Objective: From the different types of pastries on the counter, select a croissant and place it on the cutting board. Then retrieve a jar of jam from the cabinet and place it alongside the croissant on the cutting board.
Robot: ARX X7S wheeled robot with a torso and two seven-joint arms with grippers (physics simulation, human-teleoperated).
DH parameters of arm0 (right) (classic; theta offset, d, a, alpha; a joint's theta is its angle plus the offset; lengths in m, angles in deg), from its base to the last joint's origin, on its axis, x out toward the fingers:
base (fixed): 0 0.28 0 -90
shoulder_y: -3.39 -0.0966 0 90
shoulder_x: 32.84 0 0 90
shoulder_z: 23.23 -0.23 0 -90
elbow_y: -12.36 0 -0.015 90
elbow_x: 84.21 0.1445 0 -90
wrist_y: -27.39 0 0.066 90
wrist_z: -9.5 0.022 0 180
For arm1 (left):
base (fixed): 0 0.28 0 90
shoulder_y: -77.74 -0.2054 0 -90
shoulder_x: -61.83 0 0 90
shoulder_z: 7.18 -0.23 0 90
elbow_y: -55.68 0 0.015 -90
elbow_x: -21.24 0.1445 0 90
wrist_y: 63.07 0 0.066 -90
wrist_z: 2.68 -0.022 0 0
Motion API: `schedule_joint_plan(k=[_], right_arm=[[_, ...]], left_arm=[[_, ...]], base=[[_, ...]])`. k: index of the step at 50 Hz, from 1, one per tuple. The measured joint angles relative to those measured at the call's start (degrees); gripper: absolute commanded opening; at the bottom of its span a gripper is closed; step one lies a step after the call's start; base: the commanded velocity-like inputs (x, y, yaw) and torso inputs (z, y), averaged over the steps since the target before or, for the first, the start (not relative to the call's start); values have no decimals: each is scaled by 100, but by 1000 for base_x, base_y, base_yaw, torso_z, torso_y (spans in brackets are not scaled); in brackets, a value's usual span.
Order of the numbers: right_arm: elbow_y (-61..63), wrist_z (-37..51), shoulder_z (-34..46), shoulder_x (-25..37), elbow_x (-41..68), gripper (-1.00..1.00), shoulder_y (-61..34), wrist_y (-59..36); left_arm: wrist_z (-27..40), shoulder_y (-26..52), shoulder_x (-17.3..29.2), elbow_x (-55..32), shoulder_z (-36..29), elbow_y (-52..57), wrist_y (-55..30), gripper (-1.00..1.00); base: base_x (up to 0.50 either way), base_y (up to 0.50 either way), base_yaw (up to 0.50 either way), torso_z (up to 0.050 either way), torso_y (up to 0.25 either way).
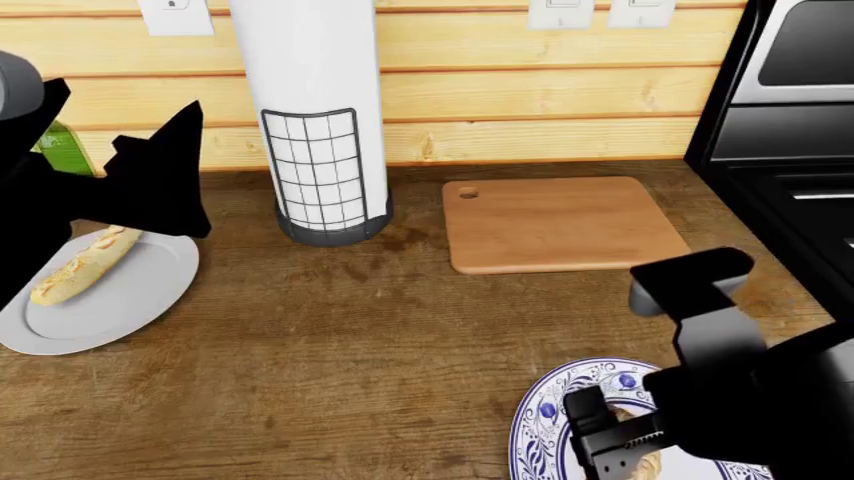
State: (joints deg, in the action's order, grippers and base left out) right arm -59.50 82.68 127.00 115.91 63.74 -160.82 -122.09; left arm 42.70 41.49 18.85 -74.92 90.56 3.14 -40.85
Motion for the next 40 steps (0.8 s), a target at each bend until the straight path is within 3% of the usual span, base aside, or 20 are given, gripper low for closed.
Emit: schedule_joint_plan(k=[37,38,40], right_arm=[[-74,-528,8,56,-554,100,306,-45],[-74,-538,6,59,-562,-100,307,-45],[-90,-528,9,65,-605,-100,304,-46]], left_arm=[[-97,-136,52,99,-73,29,147,100],[-102,-140,54,103,-73,29,151,100],[-110,-149,60,109,-73,30,159,100]], base=[[0,0,0,0,0],[0,0,0,0,0],[0,0,0,0,0]])
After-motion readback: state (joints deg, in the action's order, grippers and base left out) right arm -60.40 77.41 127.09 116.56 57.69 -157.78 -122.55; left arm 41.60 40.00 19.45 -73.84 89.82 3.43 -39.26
